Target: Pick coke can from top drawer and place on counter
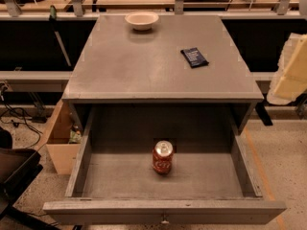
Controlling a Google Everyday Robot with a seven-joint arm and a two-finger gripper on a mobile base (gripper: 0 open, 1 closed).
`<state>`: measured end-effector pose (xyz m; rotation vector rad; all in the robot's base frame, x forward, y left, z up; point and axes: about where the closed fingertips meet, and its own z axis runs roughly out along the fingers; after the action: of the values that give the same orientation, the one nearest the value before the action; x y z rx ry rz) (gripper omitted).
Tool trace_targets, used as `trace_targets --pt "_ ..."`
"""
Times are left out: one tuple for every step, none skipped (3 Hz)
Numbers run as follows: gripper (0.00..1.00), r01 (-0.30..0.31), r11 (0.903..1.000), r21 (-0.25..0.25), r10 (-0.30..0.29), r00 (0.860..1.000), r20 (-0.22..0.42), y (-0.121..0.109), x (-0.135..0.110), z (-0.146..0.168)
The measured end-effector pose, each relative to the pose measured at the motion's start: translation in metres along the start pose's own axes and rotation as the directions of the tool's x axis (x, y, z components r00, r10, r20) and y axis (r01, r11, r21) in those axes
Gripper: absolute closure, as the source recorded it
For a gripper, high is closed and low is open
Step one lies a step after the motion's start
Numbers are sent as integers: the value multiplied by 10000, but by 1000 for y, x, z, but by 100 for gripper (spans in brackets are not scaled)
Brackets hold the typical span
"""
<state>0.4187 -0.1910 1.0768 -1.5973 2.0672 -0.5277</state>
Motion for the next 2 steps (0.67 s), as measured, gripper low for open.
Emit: trace_targets --pt "0 0 10000 0 0 10000 0 0 0 0" --pt "0 -268 9996 -21 269 9982 537 5 2 0"
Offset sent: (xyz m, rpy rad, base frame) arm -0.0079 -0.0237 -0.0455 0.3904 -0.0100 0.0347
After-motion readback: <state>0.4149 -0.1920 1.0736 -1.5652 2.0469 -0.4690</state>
